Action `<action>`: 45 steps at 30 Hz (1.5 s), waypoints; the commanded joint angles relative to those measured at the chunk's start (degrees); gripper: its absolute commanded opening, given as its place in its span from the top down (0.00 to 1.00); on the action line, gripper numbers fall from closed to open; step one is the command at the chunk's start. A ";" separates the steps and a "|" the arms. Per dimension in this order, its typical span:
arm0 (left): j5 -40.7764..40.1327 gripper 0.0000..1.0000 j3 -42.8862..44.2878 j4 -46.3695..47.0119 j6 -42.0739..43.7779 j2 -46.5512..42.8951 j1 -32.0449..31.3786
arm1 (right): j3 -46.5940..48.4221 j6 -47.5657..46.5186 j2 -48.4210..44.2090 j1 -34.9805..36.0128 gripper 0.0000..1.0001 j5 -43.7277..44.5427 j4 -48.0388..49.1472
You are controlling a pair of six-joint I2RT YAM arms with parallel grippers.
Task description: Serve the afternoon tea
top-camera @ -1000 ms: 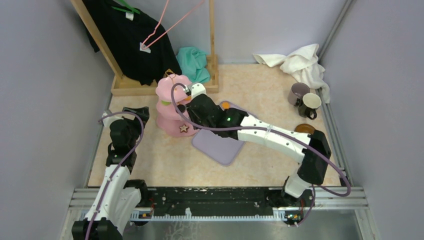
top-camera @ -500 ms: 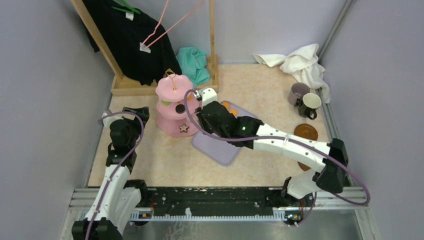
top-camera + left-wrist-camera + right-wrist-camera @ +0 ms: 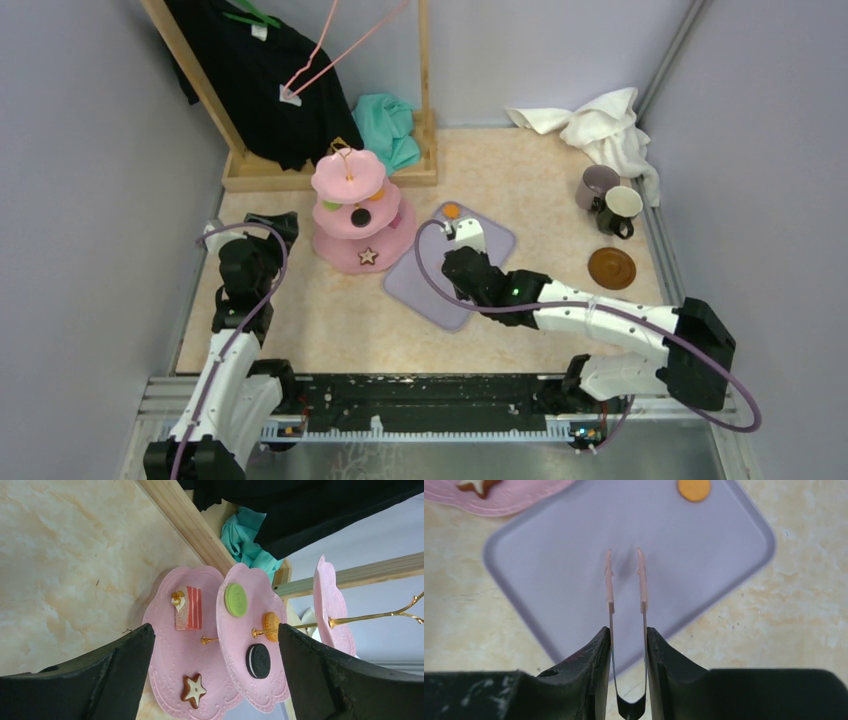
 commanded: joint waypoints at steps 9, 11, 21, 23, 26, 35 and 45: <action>1.55 0.02 -0.83 2.87 0.63 -0.54 0.37 | -6.59 5.80 3.95 -6.41 0.69 -0.84 7.59; 1.64 0.03 -0.94 3.03 0.61 -0.55 0.34 | -6.75 5.81 4.61 -7.10 0.69 -1.24 7.75; 1.91 0.03 -0.86 3.51 0.34 -0.26 0.34 | -6.78 6.27 8.48 -11.53 0.69 -4.48 8.33; 1.84 0.02 -0.91 3.62 0.39 -0.18 0.38 | -6.67 5.92 9.20 -12.46 0.69 -5.39 9.01; 1.83 0.03 -0.95 3.68 0.35 -0.03 0.33 | -5.88 5.16 10.48 -13.57 0.69 -6.31 9.74; 1.83 0.03 -0.57 3.76 0.40 0.29 0.36 | -3.67 3.37 12.75 -17.07 0.69 -8.65 10.72; 1.58 0.03 -0.49 3.85 0.54 0.52 0.33 | -0.93 1.01 15.38 -19.71 0.68 -11.34 12.45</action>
